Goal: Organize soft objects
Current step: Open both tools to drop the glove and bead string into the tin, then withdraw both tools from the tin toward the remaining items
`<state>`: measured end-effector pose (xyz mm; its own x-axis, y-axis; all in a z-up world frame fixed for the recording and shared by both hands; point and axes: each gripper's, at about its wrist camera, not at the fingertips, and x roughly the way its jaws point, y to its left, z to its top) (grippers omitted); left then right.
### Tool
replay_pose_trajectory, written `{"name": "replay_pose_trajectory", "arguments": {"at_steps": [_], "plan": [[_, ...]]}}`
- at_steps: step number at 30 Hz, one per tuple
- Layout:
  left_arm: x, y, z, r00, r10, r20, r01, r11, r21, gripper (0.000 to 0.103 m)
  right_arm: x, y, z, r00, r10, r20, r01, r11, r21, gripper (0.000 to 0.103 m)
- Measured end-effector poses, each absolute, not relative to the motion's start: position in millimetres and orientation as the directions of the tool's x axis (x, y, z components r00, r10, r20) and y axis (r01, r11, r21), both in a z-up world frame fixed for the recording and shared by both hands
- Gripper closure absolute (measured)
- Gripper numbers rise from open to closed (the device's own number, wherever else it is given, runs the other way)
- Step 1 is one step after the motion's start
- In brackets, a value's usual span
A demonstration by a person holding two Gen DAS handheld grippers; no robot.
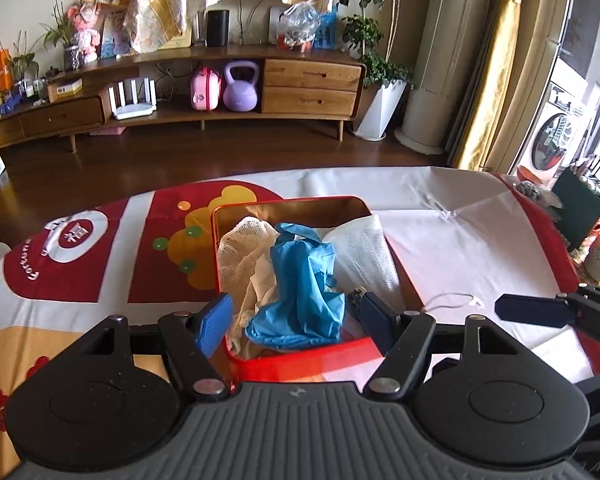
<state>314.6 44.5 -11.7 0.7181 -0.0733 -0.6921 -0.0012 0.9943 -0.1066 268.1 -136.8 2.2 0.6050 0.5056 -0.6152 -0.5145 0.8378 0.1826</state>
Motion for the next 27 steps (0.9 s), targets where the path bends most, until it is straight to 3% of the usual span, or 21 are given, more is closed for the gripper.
{"name": "replay_pose_trajectory", "arguments": {"at_steps": [5, 8, 12, 15, 25, 27], "plan": [[285.3, 41.0, 4.0, 0.732, -0.074, -0.677, 0.014, 0.995, -0.094, 0.032, 246.3, -144.5, 14.9, 0.625, 0.505, -0.596, -0.508, 0.842, 0.181, 0.011], [267.7, 39.4, 10.8, 0.737, -0.078, -0.672, 0.022, 0.996, -0.092, 0.024, 233.8, -149.7, 19.2, 0.635, 0.504, -0.586, -0.498, 0.846, 0.187, 0.007], [244.8, 39.6, 17.3, 0.742, -0.091, -0.664, 0.027, 0.994, -0.105, 0.023, 217.6, -156.5, 20.6, 0.644, 0.501, -0.578, -0.491, 0.85, 0.19, 0.002], [228.2, 39.4, 19.2, 0.743, -0.108, -0.66, 0.04, 0.992, -0.116, 0.019, 206.9, -159.1, 19.3, 0.645, 0.501, -0.577, -0.494, 0.85, 0.186, 0.001], [176.6, 42.9, 4.6, 0.737, -0.144, -0.661, 0.072, 0.988, -0.136, 0.018, 171.6, -163.7, 4.1, 0.635, 0.496, -0.593, -0.516, 0.843, 0.154, 0.001], [166.3, 46.0, -0.2, 0.736, -0.157, -0.658, 0.078, 0.986, -0.147, 0.013, 165.4, -164.1, -2.0, 0.632, 0.492, -0.599, -0.515, 0.844, 0.15, 0.001]]}}
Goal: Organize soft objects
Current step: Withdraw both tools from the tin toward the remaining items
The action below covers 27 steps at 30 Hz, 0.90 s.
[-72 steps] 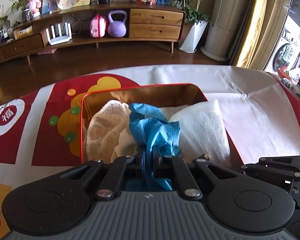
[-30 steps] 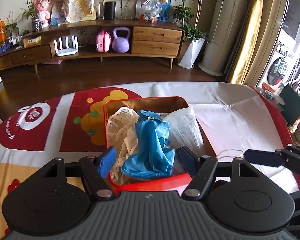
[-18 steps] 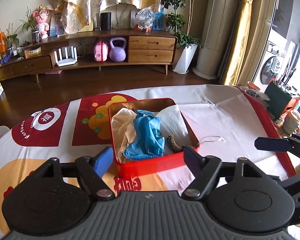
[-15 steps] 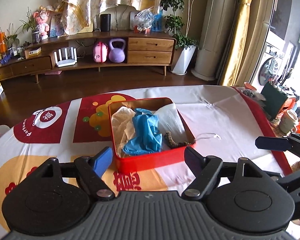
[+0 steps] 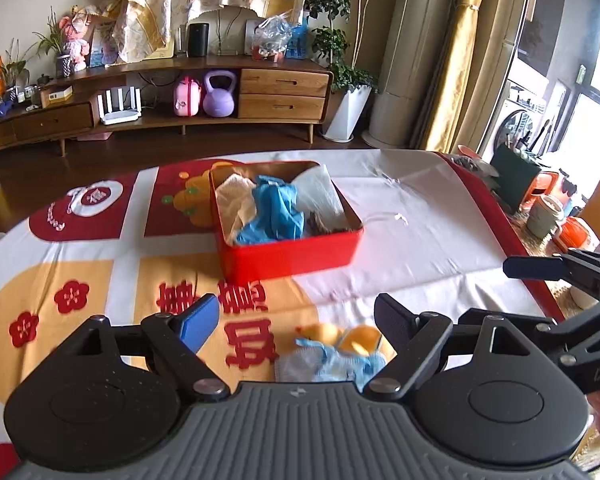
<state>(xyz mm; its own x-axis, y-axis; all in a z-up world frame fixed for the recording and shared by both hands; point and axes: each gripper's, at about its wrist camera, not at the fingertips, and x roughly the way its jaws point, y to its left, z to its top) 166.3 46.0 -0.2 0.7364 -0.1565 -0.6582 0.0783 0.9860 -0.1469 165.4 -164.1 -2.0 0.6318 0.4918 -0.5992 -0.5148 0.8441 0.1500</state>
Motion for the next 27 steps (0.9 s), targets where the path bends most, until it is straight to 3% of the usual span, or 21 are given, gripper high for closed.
{"name": "replay_pose_trajectory", "arguments": {"at_steps": [3, 9, 17, 27], "plan": [[154.2, 50.4, -9.1, 0.732, -0.157, -0.663, 0.069, 0.985, -0.157, 0.005, 158.7, -163.3, -10.8, 0.629, 0.483, -0.609, -0.509, 0.848, 0.147, 0.001], [134.3, 56.1, -30.6, 0.713, -0.167, -0.681, 0.044, 0.98, -0.194, 0.003, 147.2, -157.5, -31.8, 0.604, 0.478, -0.637, -0.516, 0.844, 0.144, 0.001], [112.4, 45.4, -67.5, 0.682, -0.147, -0.717, 0.049, 0.987, -0.156, 0.003, 141.2, -145.3, -52.6, 0.58, 0.467, -0.667, -0.538, 0.835, 0.117, 0.002], [99.0, 32.6, -103.5, 0.667, -0.099, -0.738, 0.055, 0.995, -0.084, 0.003, 150.1, -130.4, -73.2, 0.548, 0.466, -0.695, -0.543, 0.83, 0.128, 0.011]]}}
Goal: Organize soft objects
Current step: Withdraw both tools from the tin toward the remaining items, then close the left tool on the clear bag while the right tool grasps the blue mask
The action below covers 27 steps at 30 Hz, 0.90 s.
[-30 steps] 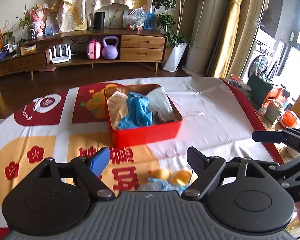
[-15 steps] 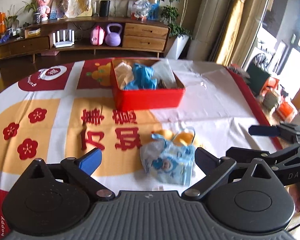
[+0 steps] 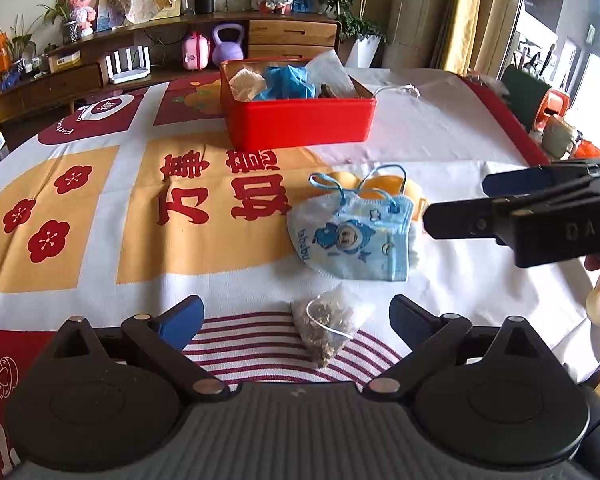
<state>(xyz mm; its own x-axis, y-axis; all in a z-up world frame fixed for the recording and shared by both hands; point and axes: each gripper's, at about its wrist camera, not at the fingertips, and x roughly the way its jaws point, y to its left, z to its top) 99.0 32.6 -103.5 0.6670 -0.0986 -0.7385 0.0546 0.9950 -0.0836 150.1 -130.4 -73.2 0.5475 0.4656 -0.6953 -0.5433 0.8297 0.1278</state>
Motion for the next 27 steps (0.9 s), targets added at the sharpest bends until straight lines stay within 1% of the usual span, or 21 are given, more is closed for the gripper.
{"name": "replay_pose_trajectory", "arguments": {"at_steps": [6, 11, 13, 15, 16, 17, 18, 19, 21, 22, 23, 24, 25, 26, 27], "plan": [[100.2, 30.5, -112.9, 0.672, -0.09, -0.735, 0.046, 0.996, -0.079, 0.003, 155.3, -117.4, -86.5, 0.517, 0.474, -0.713, -0.566, 0.814, 0.131, 0.024], [102.8, 26.4, -119.9, 0.672, -0.08, -0.736, 0.051, 0.997, -0.062, 0.004, 160.3, -108.2, -96.5, 0.505, 0.459, -0.731, -0.572, 0.812, 0.115, 0.028], [104.3, 25.3, -122.9, 0.67, -0.078, -0.738, 0.052, 0.997, -0.058, 0.004, 162.1, -105.3, -98.8, 0.506, 0.454, -0.733, -0.571, 0.814, 0.11, 0.031], [106.1, 24.9, -125.4, 0.667, -0.078, -0.741, 0.051, 0.997, -0.059, 0.01, 163.6, -101.9, -100.8, 0.506, 0.45, -0.736, -0.571, 0.814, 0.106, 0.036], [107.0, 24.2, -126.6, 0.665, -0.08, -0.742, 0.055, 0.997, -0.057, 0.013, 163.3, -100.7, -101.3, 0.508, 0.447, -0.736, -0.572, 0.814, 0.1, 0.042], [107.7, 23.4, -127.7, 0.664, -0.078, -0.744, 0.058, 0.997, -0.052, 0.018, 162.8, -99.6, -101.4, 0.511, 0.446, -0.735, -0.576, 0.812, 0.093, 0.046], [108.2, 22.7, -128.8, 0.662, -0.075, -0.746, 0.061, 0.997, -0.046, 0.024, 162.0, -98.2, -101.3, 0.515, 0.443, -0.734, -0.579, 0.811, 0.084, 0.055], [109.0, 22.2, -129.8, 0.66, -0.075, -0.748, 0.065, 0.997, -0.042, 0.027, 160.5, -97.2, -101.2, 0.518, 0.443, -0.732, -0.583, 0.809, 0.076, 0.058], [108.8, 20.7, -130.8, 0.661, -0.074, -0.747, 0.072, 0.997, -0.035, 0.036, 158.1, -94.2, -101.0, 0.524, 0.441, -0.728, -0.594, 0.802, 0.058, 0.073], [108.3, 19.8, -131.2, 0.663, -0.074, -0.745, 0.076, 0.997, -0.031, 0.038, 156.9, -93.4, -100.8, 0.528, 0.441, -0.726, -0.597, 0.8, 0.052, 0.078], [107.9, 19.1, -131.6, 0.664, -0.073, -0.745, 0.08, 0.996, -0.027, 0.042, 156.1, -92.6, -100.2, 0.531, 0.442, -0.723, -0.601, 0.798, 0.047, 0.081], [107.7, 18.4, -131.9, 0.664, -0.073, -0.744, 0.082, 0.996, -0.024, 0.047, 155.3, -92.6, -99.5, 0.534, 0.445, -0.719, -0.604, 0.796, 0.044, 0.086], [107.6, 18.0, -132.0, 0.664, -0.076, -0.744, 0.086, 0.996, -0.025, 0.049, 154.7, -92.3, -99.1, 0.536, 0.446, -0.717, -0.605, 0.795, 0.042, 0.088], [107.4, 17.6, -132.0, 0.664, -0.08, -0.744, 0.09, 0.996, -0.026, 0.055, 154.3, -92.2, -98.7, 0.537, 0.448, -0.715, -0.606, 0.794, 0.042, 0.089], [106.9, 17.0, -131.8, 0.665, -0.08, -0.742, 0.092, 0.995, -0.025, 0.06, 154.2, -91.9, -98.2, 0.537, 0.452, -0.713, -0.608, 0.793, 0.045, 0.094]]}}
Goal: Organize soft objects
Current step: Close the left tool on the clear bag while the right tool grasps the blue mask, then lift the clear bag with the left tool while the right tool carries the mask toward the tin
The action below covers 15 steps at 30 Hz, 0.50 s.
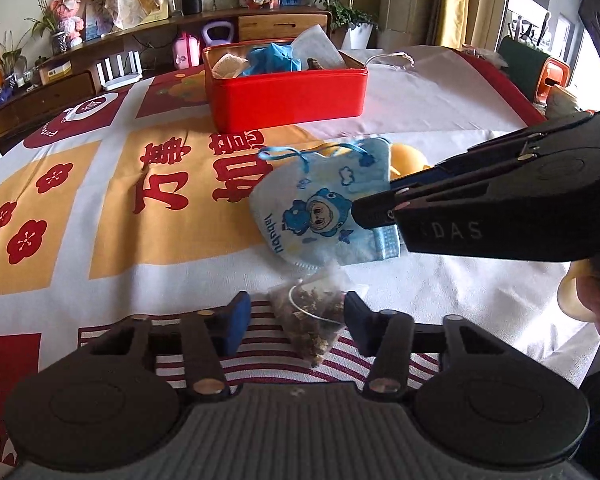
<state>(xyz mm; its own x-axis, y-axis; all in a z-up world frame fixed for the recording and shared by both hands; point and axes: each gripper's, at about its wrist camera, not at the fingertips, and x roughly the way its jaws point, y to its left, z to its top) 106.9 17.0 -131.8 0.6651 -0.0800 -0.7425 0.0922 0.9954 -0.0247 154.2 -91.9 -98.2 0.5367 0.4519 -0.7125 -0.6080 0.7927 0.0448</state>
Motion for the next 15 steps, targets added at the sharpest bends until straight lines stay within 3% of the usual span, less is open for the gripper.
{"name": "replay_pose_trajectory", "arguments": {"at_steps": [4, 15], "plan": [[105.8, 16.7, -130.6, 0.668, -0.086, -0.739, 0.099, 0.995, -0.027, 0.07, 153.5, -94.3, -94.5, 0.542, 0.463, -0.701, -0.604, 0.795, 0.057, 0.102], [106.4, 26.5, -123.9, 0.676, -0.087, -0.732, 0.063, 0.996, -0.06, 0.089, 143.8, -103.5, -76.7, 0.575, 0.494, -0.652, -0.586, 0.805, 0.093, 0.103]]}}
